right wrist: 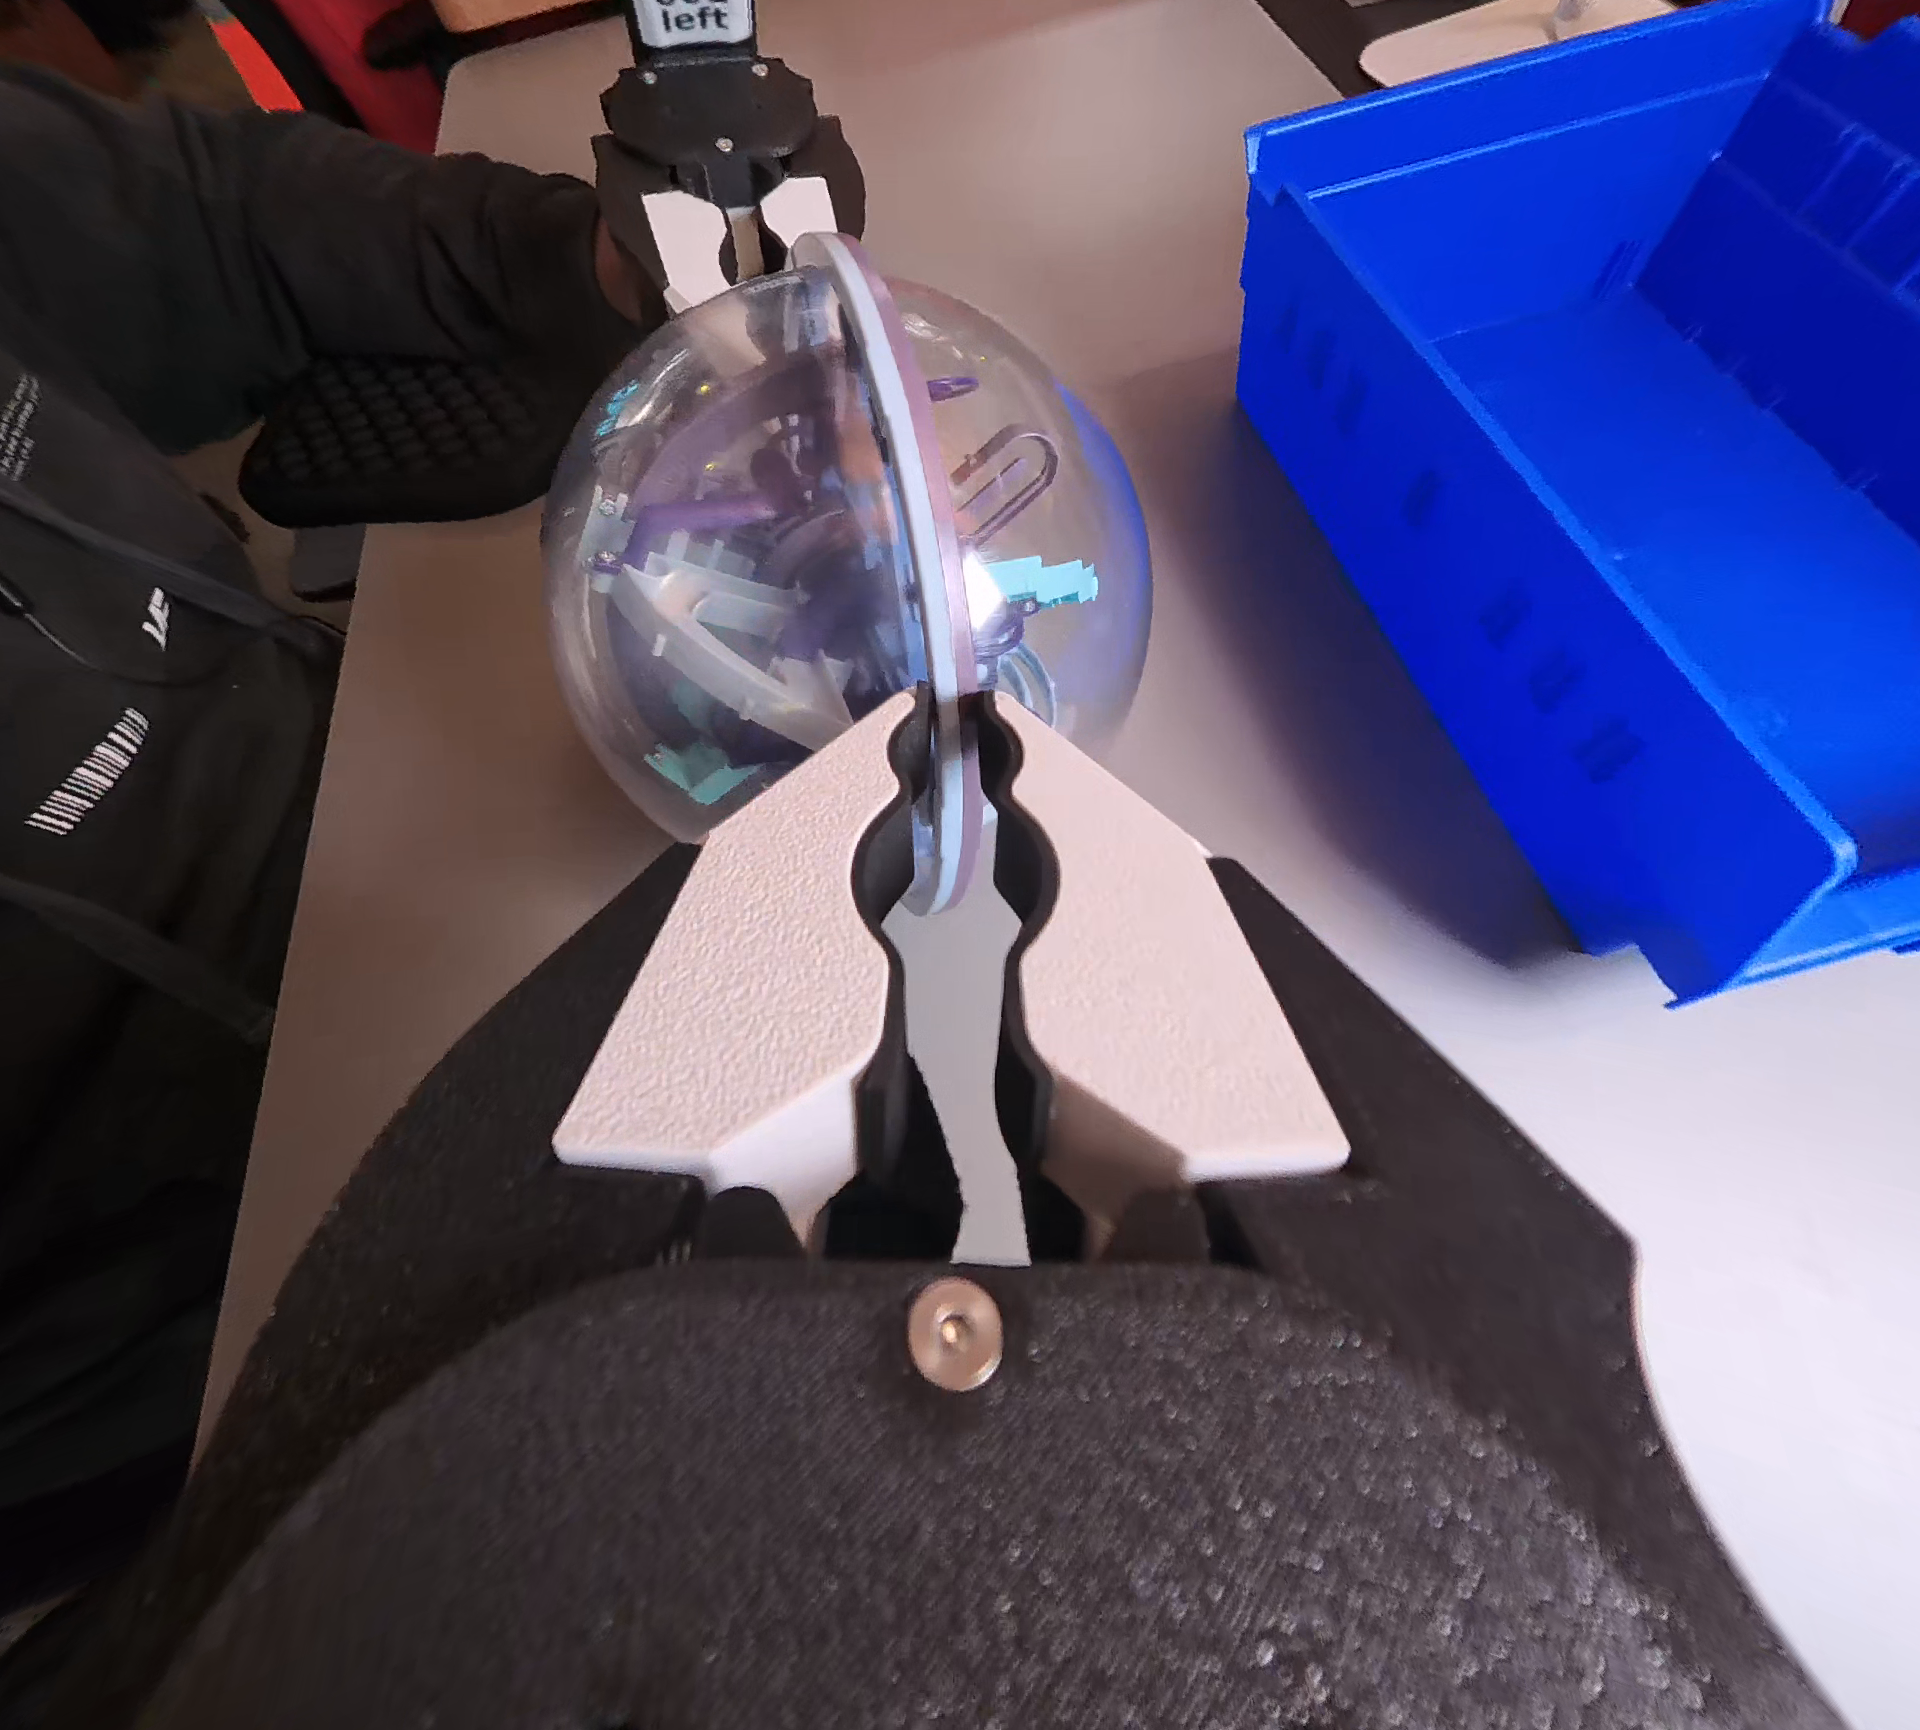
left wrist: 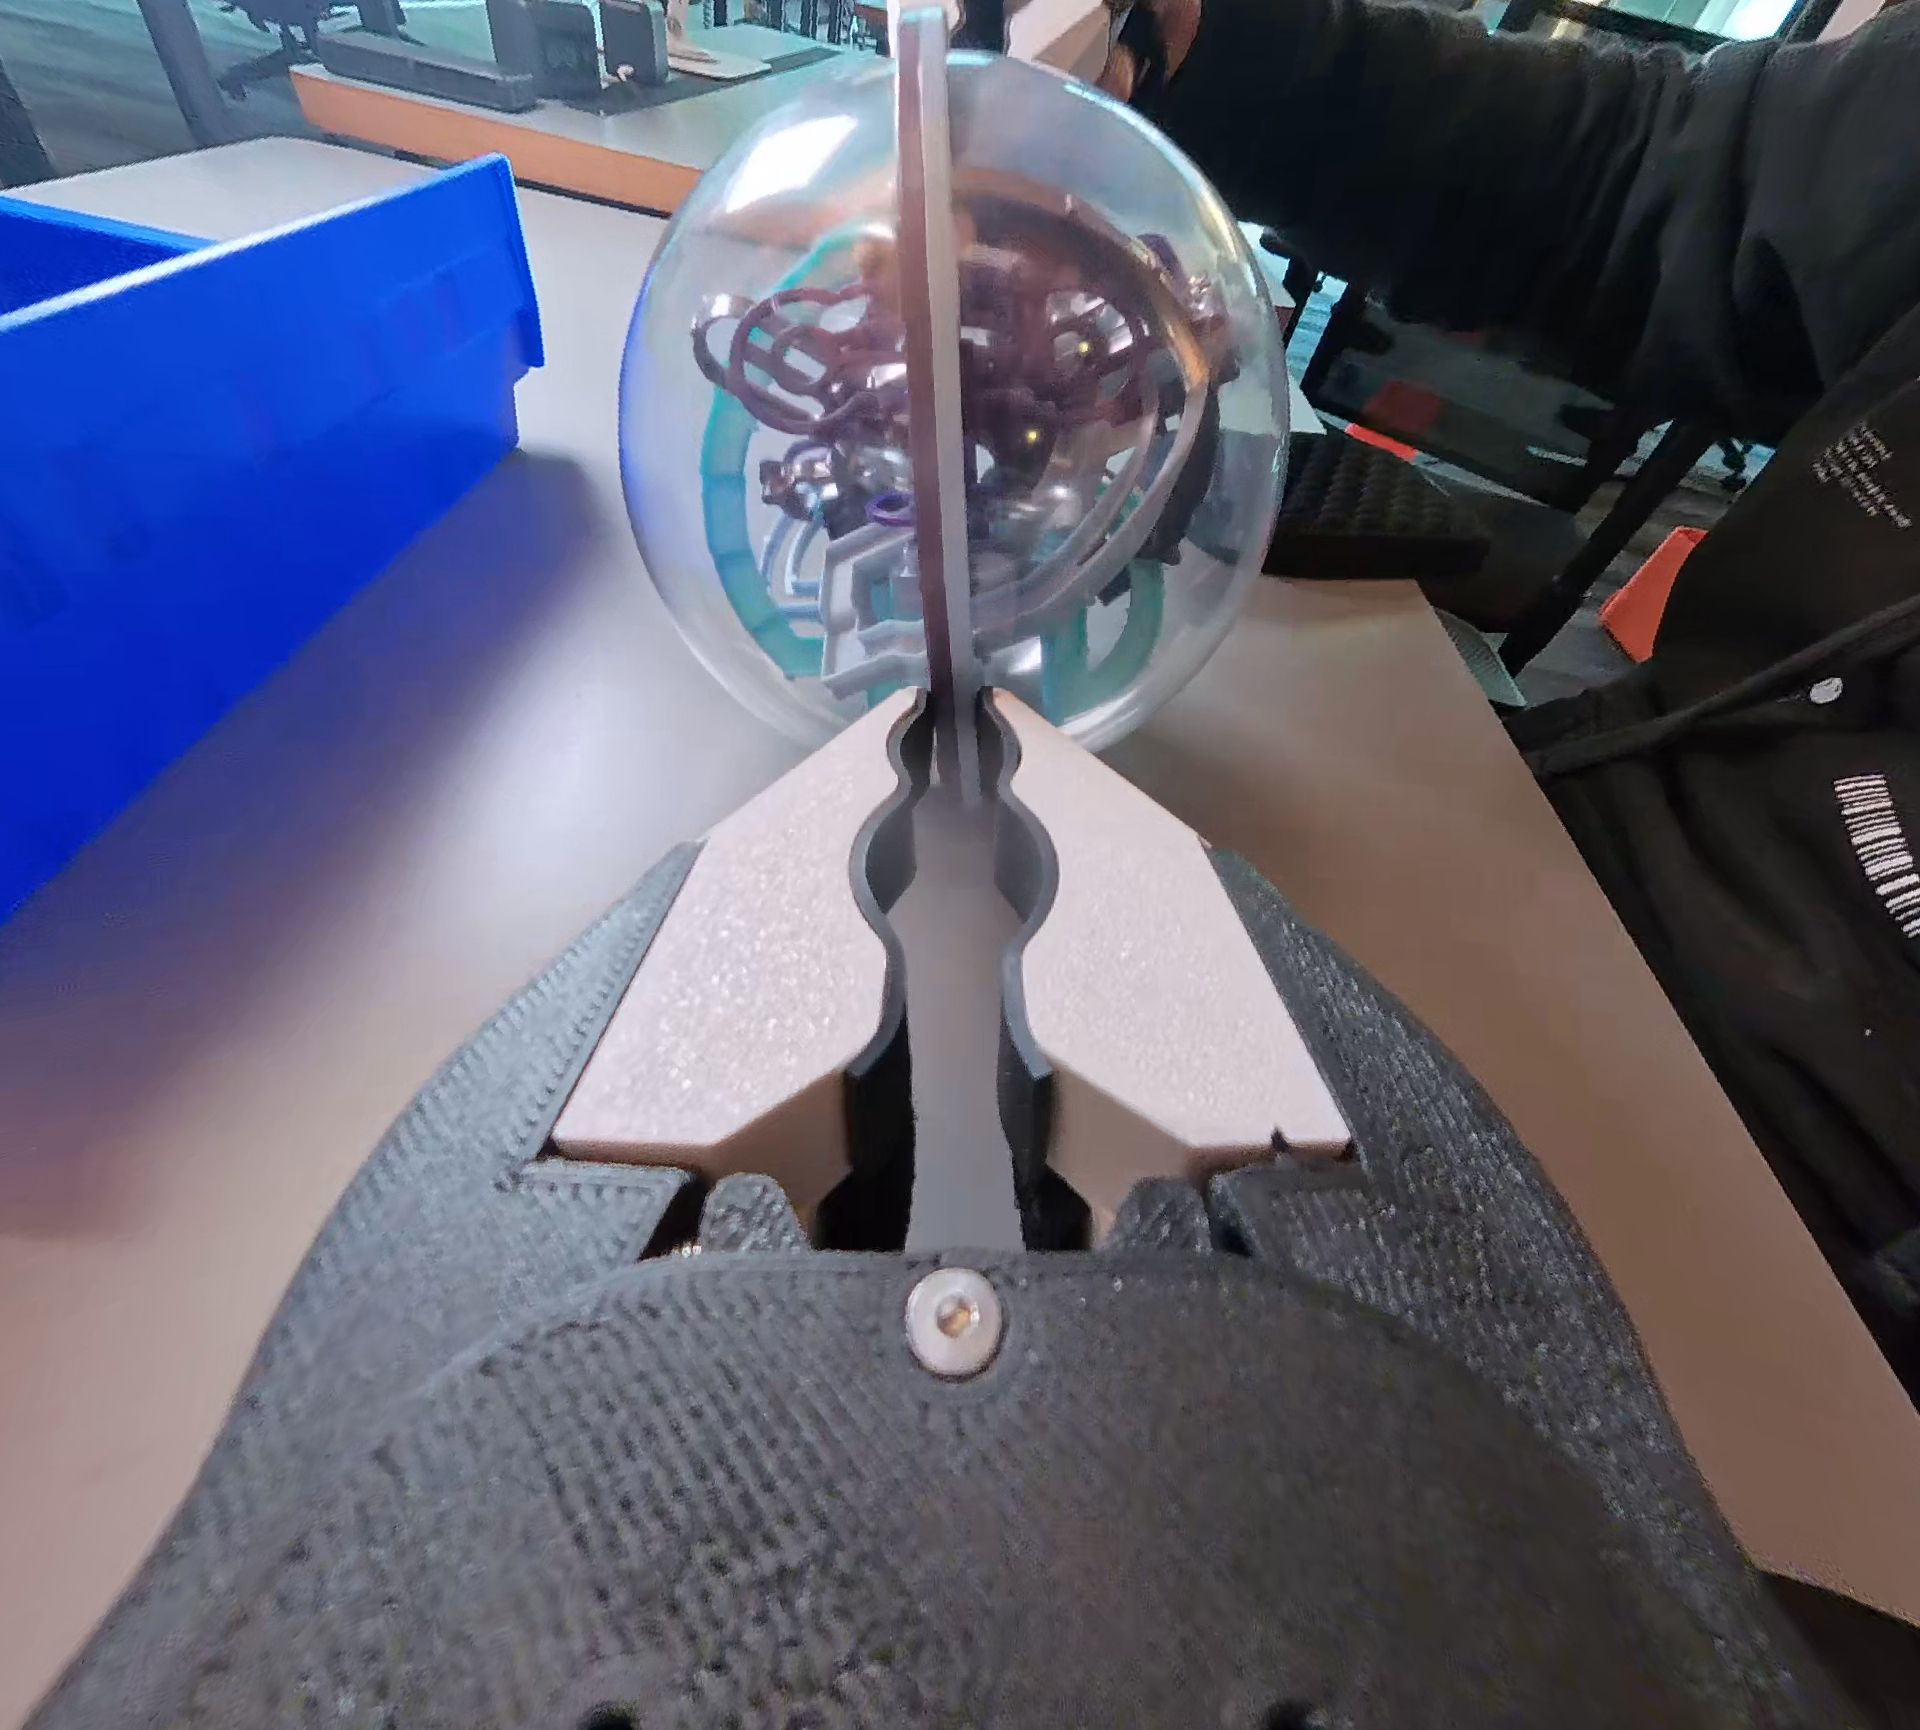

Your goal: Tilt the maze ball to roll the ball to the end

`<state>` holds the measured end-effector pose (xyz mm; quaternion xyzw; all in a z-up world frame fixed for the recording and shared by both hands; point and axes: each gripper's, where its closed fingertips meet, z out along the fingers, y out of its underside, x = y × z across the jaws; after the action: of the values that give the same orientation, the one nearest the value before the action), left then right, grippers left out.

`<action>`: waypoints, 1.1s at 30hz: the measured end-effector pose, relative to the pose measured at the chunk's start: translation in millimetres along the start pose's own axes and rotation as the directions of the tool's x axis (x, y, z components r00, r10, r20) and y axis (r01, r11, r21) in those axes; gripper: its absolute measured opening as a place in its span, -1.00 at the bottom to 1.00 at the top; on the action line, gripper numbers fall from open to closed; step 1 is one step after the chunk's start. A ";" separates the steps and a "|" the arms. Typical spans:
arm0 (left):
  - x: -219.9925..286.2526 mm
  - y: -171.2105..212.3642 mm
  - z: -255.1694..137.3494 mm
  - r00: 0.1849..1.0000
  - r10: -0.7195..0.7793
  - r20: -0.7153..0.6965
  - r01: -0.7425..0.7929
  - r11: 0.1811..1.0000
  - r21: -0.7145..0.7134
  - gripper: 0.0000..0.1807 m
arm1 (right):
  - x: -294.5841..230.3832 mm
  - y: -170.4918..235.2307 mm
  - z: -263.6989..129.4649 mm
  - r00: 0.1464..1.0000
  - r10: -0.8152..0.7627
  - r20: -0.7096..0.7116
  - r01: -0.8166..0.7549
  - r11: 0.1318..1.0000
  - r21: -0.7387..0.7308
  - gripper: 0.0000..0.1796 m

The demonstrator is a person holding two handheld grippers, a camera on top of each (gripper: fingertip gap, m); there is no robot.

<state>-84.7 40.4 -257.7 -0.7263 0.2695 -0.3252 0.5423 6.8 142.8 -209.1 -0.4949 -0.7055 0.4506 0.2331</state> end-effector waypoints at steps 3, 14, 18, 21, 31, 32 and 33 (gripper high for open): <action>0.8 -2.9 -1.0 1.000 0.008 0.000 -0.008 1.000 0.011 -0.93 | 1.8 3.0 0.6 1.000 0.007 0.005 -0.008 1.000 0.026 -0.93; 8.1 -3.9 -0.2 0.999 0.045 -0.024 -0.044 0.999 0.029 -0.92 | -5.6 5.1 -3.0 0.998 -0.044 0.037 0.040 0.994 0.103 -0.94; 14.6 3.7 4.3 0.996 0.078 -0.048 -0.078 0.997 -0.007 -0.89 | -10.6 8.8 -4.8 0.997 -0.062 0.047 0.056 0.991 0.125 -0.93; 20.3 11.5 9.3 0.993 0.094 -0.075 -0.097 0.994 -0.045 -0.88 | -15.7 8.4 -7.2 0.996 -0.081 0.046 0.072 0.984 0.165 -0.94; 24.0 14.1 12.0 0.991 0.099 -0.087 -0.106 0.992 -0.071 -0.90 | -21.9 0.3 -9.2 0.985 -0.174 -0.012 0.174 0.974 0.143 -0.93; 23.5 14.5 11.9 0.992 0.098 -0.084 -0.104 0.992 -0.073 -0.91 | -22.2 -2.0 -9.0 0.982 -0.186 -0.016 0.186 0.973 0.138 -0.93; 22.9 15.1 11.9 0.992 0.096 -0.082 -0.103 0.992 -0.076 -0.91 | -22.7 -4.6 -8.7 0.980 -0.198 -0.019 0.199 0.971 0.131 -0.93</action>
<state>-61.4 26.6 -270.5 -0.7198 0.3393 -0.3148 0.5174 20.4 125.2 -198.2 -0.4067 -0.7191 0.4696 0.3113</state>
